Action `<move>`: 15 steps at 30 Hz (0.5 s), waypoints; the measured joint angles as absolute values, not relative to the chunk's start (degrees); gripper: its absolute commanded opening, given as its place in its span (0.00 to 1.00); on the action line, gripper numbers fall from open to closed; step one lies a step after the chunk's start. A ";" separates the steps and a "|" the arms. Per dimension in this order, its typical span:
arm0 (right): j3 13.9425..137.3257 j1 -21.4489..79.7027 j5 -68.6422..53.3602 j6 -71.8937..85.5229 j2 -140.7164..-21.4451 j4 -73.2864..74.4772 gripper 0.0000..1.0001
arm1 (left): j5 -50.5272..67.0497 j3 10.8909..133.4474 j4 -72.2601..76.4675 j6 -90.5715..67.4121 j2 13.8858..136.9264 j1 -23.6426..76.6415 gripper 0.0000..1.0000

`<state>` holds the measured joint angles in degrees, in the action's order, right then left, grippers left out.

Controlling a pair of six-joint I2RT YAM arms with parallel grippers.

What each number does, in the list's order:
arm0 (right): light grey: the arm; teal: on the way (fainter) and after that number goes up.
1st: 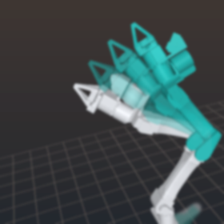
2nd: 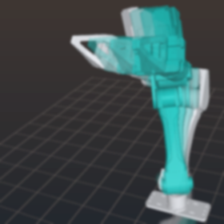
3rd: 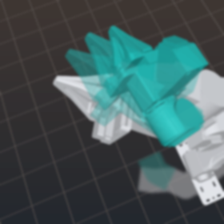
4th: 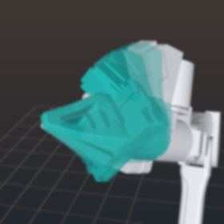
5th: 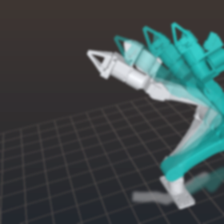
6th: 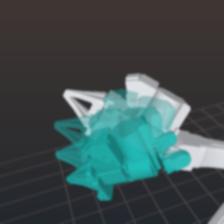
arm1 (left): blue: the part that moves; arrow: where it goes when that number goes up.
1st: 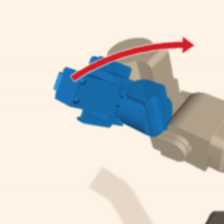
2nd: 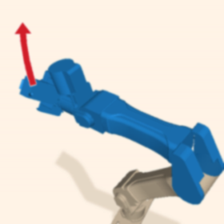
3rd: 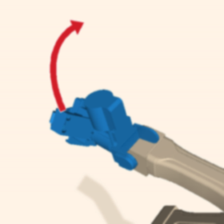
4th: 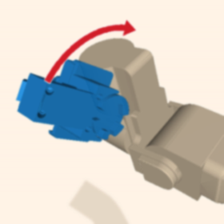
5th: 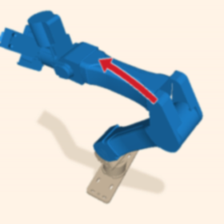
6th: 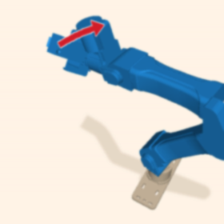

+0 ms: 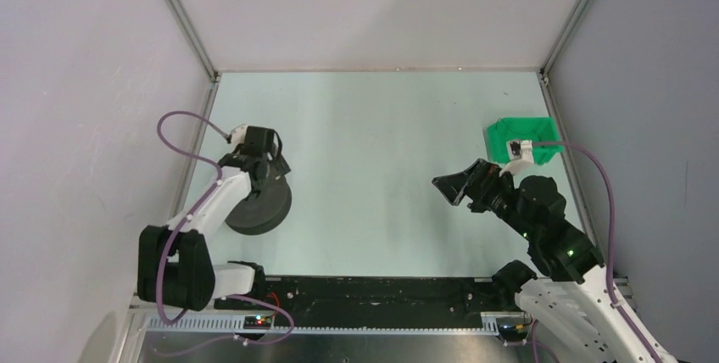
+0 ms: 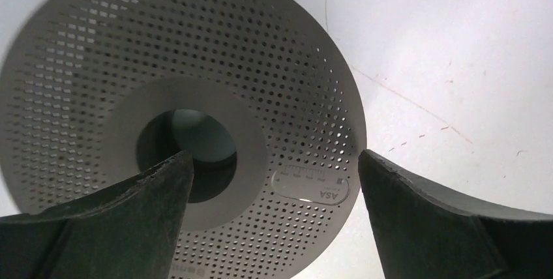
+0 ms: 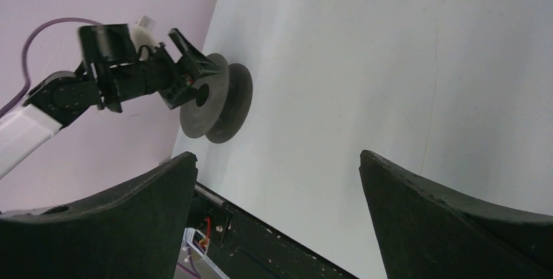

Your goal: Wrap the cables

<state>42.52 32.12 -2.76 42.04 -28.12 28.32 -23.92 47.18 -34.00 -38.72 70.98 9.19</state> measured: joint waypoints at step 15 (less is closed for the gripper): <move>42.00 32.12 -3.73 42.02 -27.99 28.01 0.99 | -16.08 46.37 -28.80 -37.54 74.22 10.09 1.00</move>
